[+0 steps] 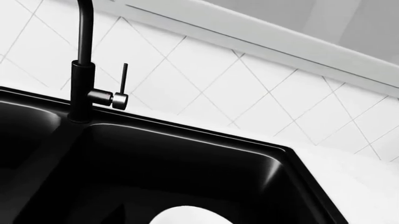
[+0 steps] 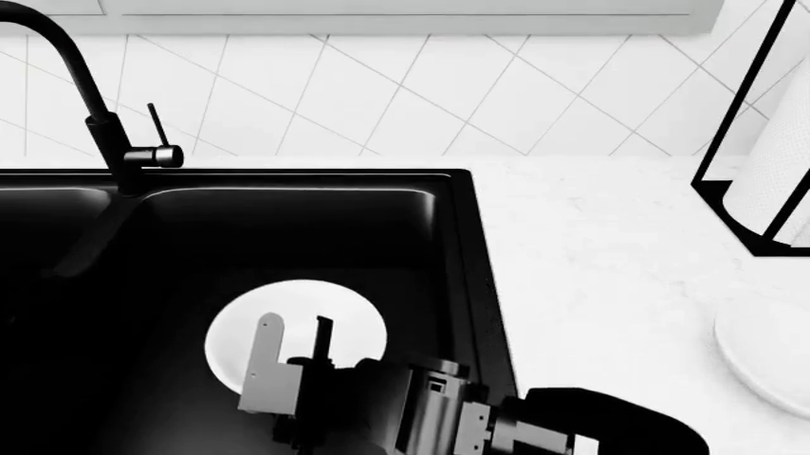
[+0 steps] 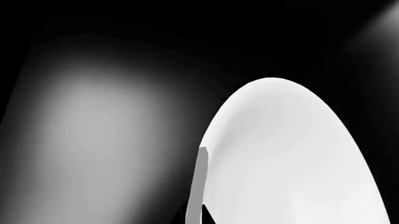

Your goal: Stack the bowls in the sink.

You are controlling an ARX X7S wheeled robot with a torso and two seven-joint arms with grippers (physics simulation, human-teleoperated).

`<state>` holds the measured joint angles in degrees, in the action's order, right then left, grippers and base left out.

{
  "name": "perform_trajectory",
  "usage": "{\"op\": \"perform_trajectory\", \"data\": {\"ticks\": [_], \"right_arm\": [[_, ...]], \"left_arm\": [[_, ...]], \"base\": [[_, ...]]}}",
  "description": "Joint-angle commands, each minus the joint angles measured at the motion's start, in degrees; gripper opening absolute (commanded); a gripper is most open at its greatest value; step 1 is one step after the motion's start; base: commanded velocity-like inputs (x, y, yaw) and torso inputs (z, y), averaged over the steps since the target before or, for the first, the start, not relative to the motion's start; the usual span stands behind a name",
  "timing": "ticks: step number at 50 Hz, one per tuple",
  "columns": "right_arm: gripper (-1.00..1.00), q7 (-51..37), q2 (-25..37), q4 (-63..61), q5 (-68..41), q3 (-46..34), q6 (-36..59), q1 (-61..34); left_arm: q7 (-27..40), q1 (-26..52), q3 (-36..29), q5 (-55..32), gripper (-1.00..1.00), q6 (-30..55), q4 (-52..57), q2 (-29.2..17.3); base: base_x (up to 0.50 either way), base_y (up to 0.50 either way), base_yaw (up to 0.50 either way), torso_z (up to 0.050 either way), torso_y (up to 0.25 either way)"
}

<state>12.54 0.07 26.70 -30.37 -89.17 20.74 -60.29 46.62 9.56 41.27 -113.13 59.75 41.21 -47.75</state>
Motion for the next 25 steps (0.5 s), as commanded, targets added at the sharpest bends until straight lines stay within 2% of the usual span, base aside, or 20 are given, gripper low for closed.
{"op": "perform_trajectory", "data": {"ticks": [1, 25], "right_arm": [[-1.0, 0.5, -0.1, 0.5, 1.6, 0.2, -0.1, 0.8], [-1.0, 1.6, -0.1, 2.1, 2.6, 0.2, -1.1, 2.6]], "left_arm": [[-0.3, 0.0, -0.4, 0.7, 1.0, 0.0, -0.2, 0.2], [-0.3, -0.5, -1.0, 1.6, 1.0, -0.1, -0.5, 0.4]], "base": [[0.0, 0.0, 0.0, 0.0, 0.0], [0.0, 0.0, 0.0, 0.001, 0.0]]}}
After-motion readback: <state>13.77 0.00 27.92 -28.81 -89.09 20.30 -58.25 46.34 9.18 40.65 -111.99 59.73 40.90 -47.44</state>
